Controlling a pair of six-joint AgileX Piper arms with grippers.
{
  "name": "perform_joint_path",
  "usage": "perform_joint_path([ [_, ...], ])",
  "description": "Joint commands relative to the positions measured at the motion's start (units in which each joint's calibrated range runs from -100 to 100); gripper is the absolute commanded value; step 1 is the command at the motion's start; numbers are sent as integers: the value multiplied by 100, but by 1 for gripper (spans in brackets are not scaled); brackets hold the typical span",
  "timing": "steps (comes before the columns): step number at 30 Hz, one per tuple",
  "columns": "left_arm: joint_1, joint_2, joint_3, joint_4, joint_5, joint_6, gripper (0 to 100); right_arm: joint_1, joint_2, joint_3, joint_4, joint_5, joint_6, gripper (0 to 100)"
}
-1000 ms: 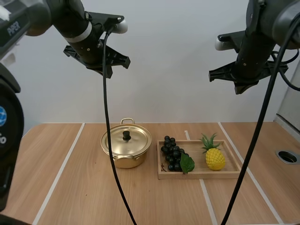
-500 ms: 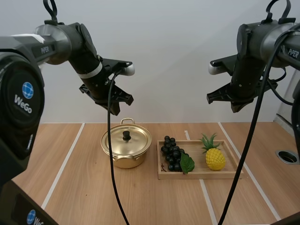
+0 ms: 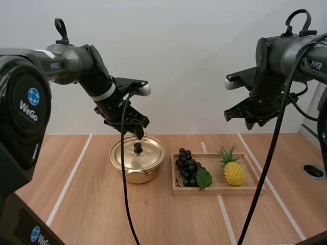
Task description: Open the pot, put the pineapple inside, and close it
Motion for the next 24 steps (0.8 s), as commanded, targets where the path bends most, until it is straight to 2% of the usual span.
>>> perform_joint_path([
  [1,-17,13,93,-173,-300,150,93,-27,-46,18,13,-76,-101,56],
  [3,-17,13,188,-173,-491,219,100,-27,-46,18,13,-76,-101,58],
  [6,-17,13,318,-226,-647,285,100,-27,-46,18,109,-76,-101,66],
  [12,-17,79,502,-422,-1016,479,100,-27,-46,30,264,-76,-112,100],
  [18,-17,518,502,-424,-1244,498,100,-27,-46,328,413,-312,-216,100],
  [24,-17,869,502,-424,-1727,591,100,-27,-46,874,457,-1114,-226,100],
])
